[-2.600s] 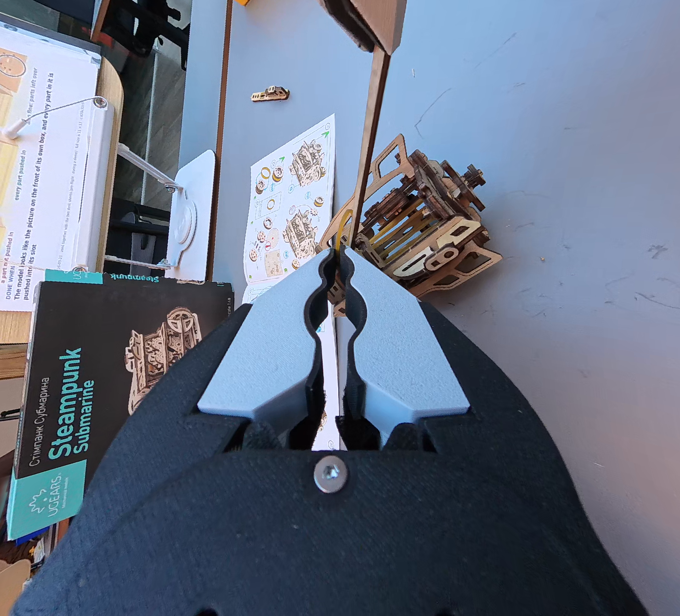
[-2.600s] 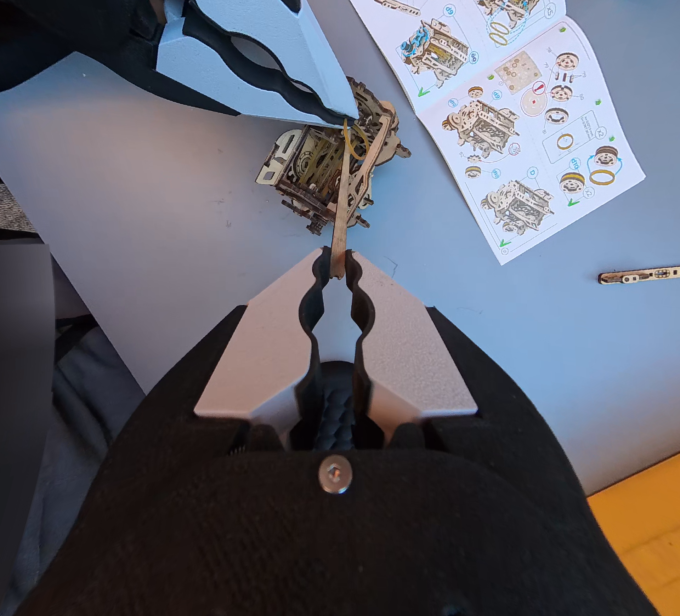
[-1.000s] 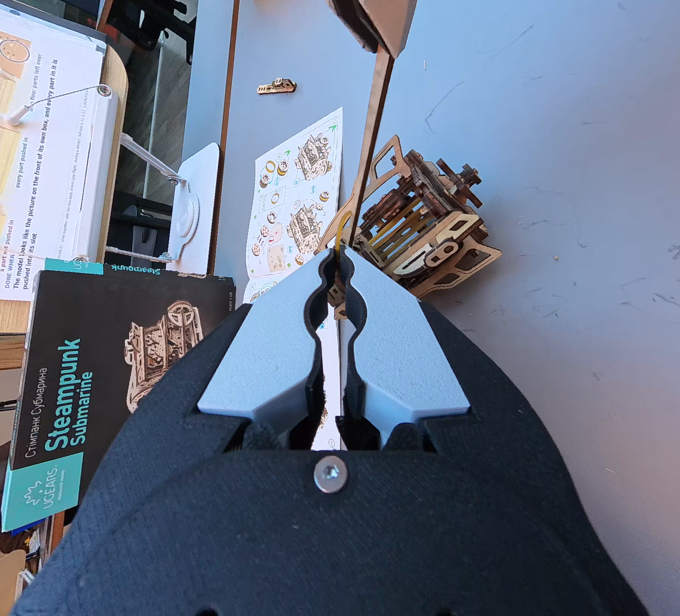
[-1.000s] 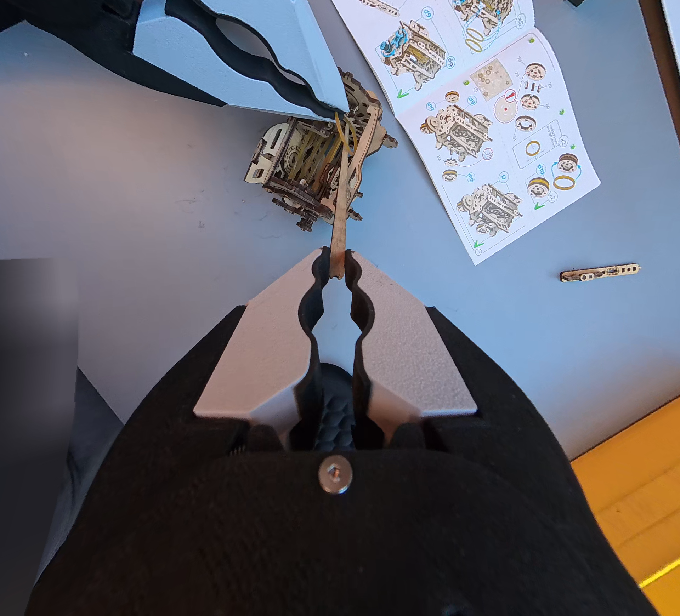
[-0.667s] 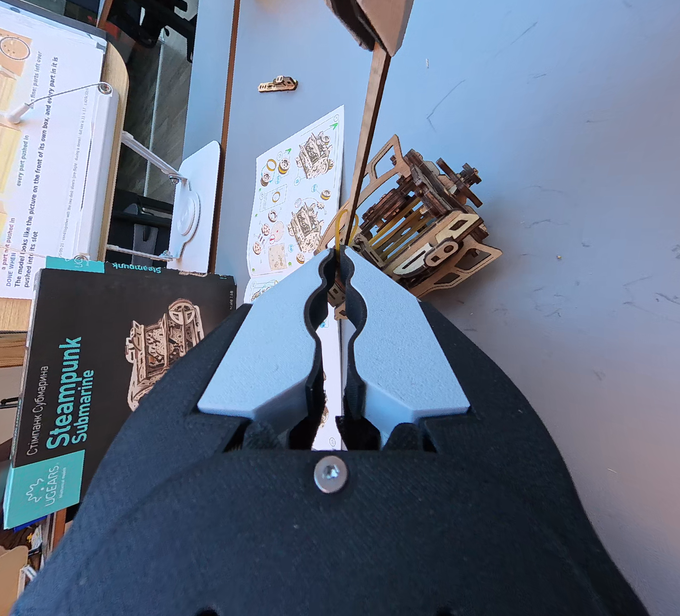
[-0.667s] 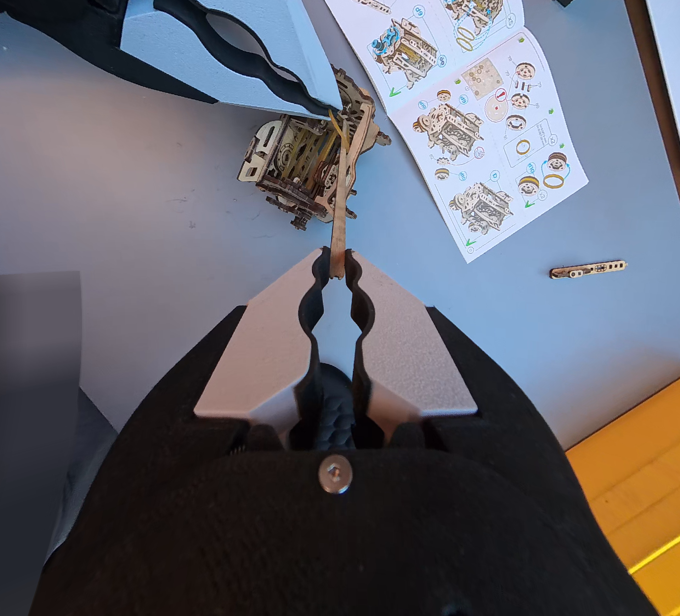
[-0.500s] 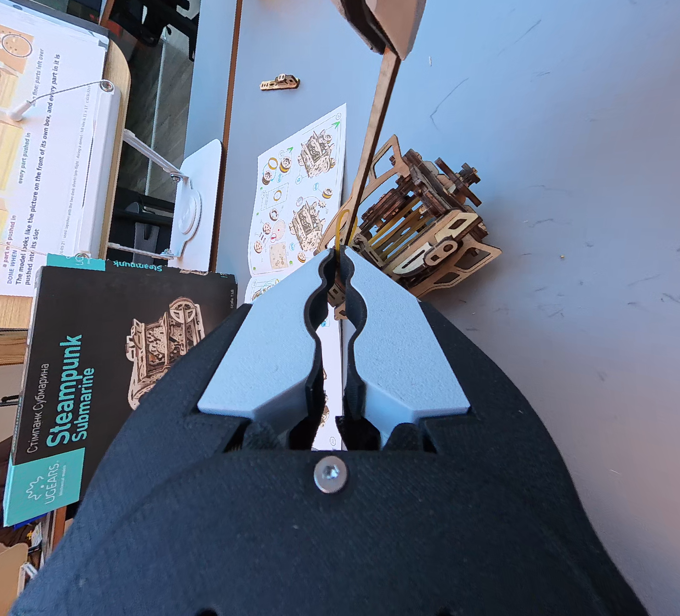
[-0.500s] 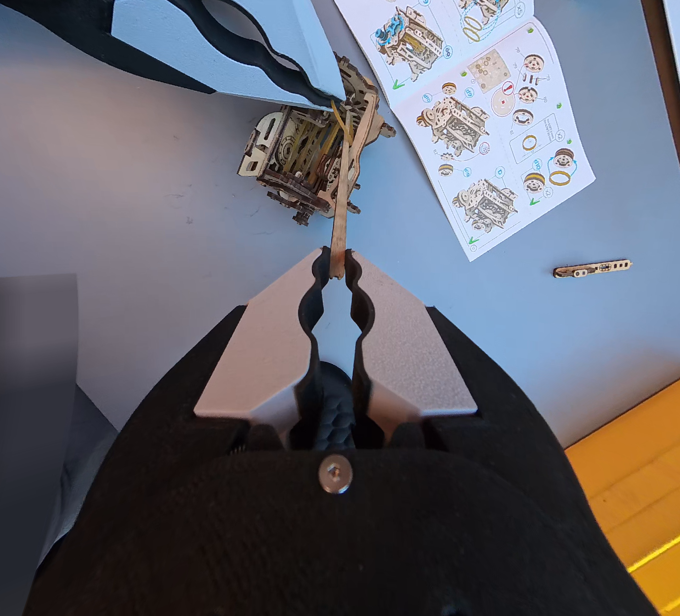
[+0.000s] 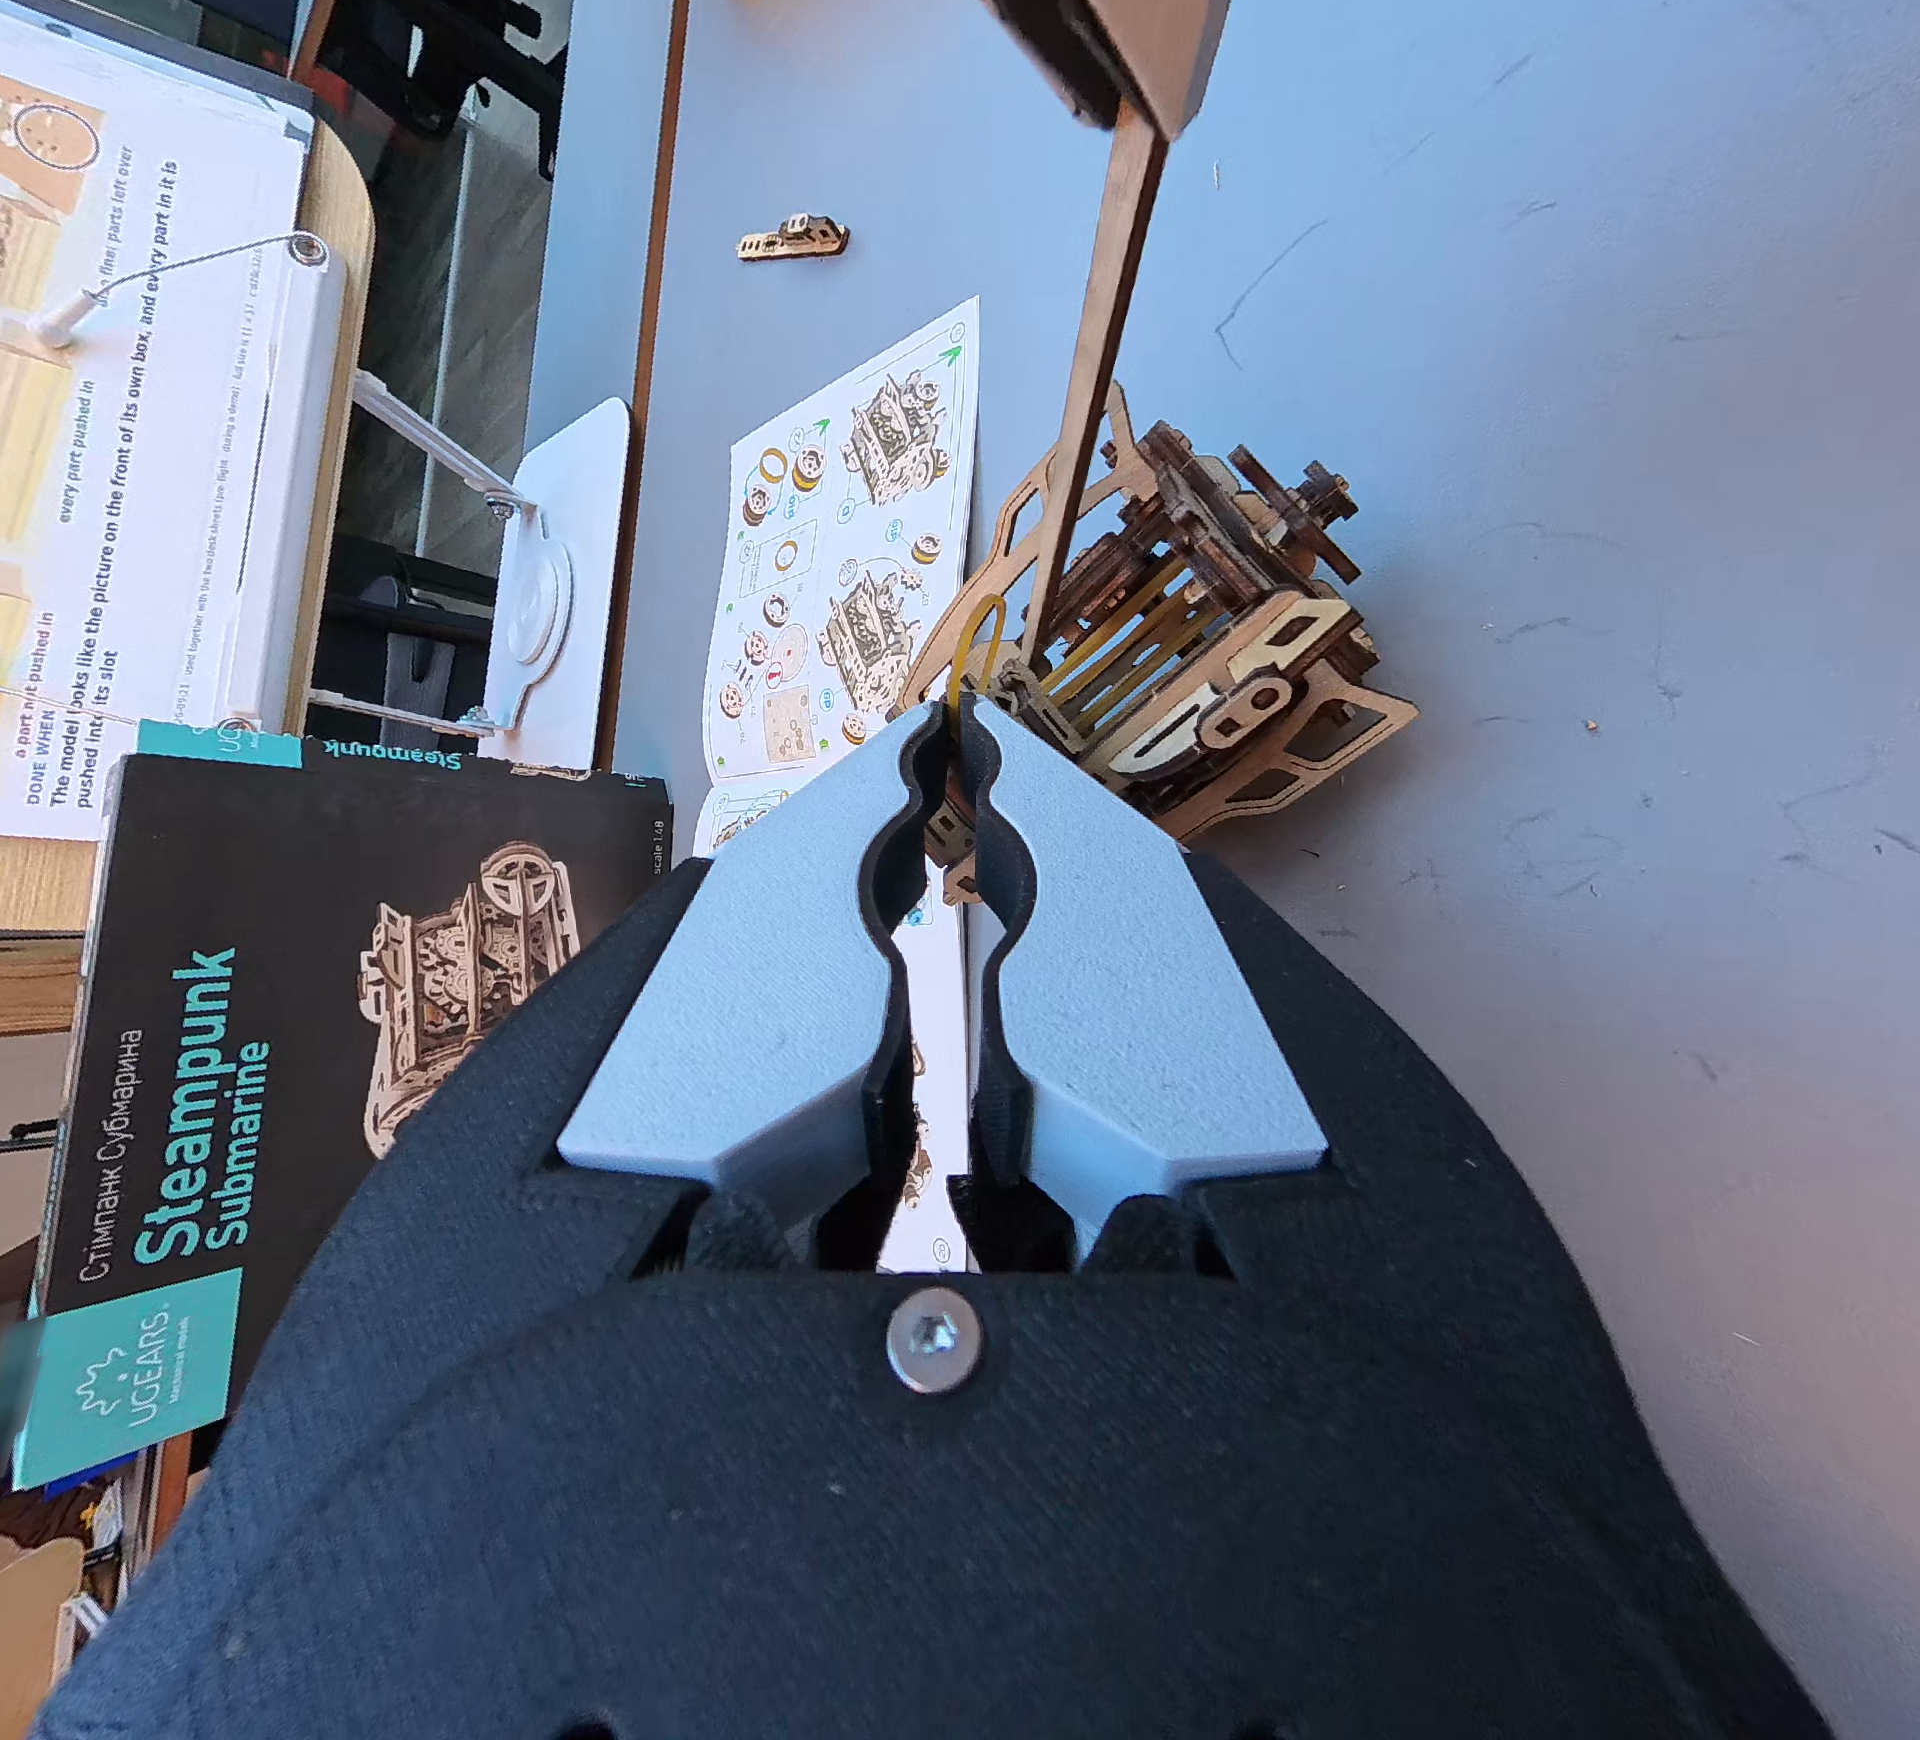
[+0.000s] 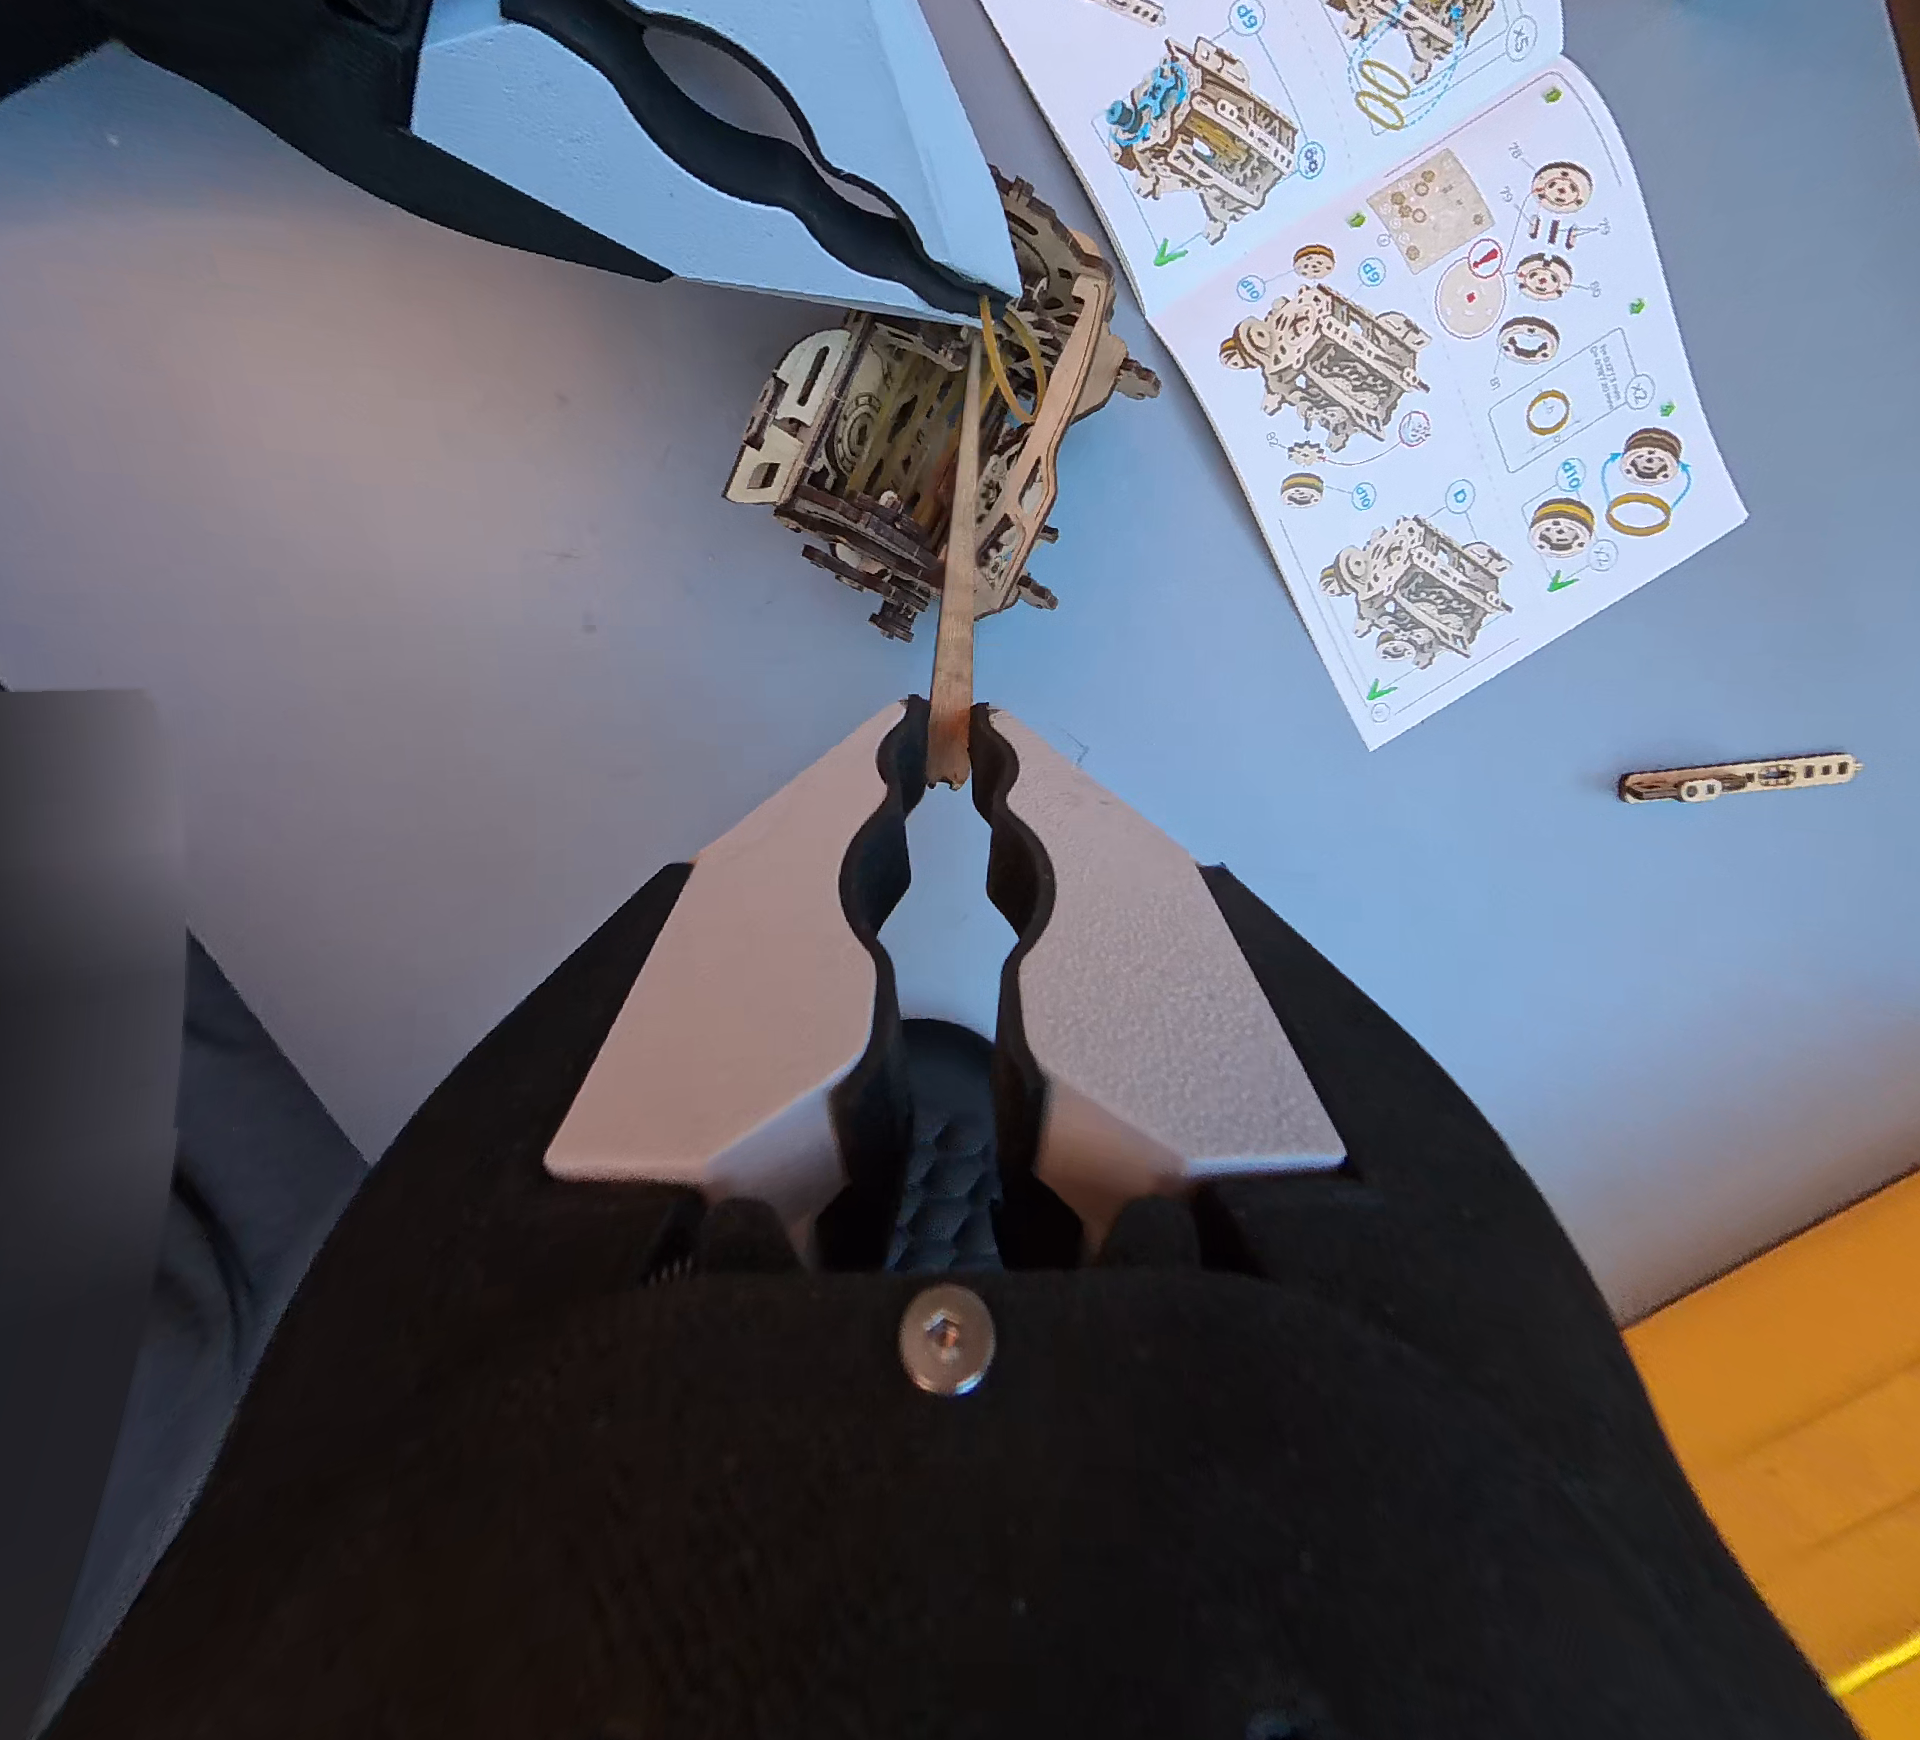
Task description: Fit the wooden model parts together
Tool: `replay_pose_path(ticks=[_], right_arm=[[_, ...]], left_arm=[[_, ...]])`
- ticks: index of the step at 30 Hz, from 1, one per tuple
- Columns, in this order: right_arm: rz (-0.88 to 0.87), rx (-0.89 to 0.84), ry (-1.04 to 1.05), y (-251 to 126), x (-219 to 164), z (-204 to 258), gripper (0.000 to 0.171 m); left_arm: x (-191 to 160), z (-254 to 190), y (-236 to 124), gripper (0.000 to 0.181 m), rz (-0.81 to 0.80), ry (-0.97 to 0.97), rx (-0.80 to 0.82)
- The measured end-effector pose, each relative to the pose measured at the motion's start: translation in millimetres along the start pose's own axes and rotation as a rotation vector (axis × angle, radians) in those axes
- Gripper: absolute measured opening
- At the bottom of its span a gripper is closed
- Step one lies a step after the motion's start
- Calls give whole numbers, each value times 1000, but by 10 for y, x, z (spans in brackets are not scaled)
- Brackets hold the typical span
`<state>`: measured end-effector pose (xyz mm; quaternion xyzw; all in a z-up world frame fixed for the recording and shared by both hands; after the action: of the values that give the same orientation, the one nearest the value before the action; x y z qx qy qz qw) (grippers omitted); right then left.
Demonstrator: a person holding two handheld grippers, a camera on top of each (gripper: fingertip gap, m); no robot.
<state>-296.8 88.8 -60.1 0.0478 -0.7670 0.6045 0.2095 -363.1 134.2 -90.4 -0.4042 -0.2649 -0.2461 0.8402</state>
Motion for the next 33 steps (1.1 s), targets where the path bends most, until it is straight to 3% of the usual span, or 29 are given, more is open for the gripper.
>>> replay_pose_path(ticks=[1,17,21,27,33], right_arm=[[-11,5,6,-23,-1,4,7],[-217,68,230,-440,-464,-72,7],[-222,79,266,-418,-591,-81,7],[-232,110,290,-306,-680,-66,7],[-307,121,289,-285,-680,-119,7]], left_arm=[[1,1,1,0,-1,1,2],[-8,26,2,3,-15,-60,-5],[-11,33,-11,6,-27,-90,-25],[60,89,-121,25,-92,-153,-62],[183,157,-393,25,-219,-258,-146]])
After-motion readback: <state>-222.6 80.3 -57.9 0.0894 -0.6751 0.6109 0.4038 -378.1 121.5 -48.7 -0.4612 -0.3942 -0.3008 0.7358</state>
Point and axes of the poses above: each gripper's, where its closed fingertips meet, y out along the fingers, x out of its top, z = x × y across the jaws, the point moved 1 cm from there along -y, back along the fingers, and after that the axes turned 14 degrees about -y, right-handed, at the moved point
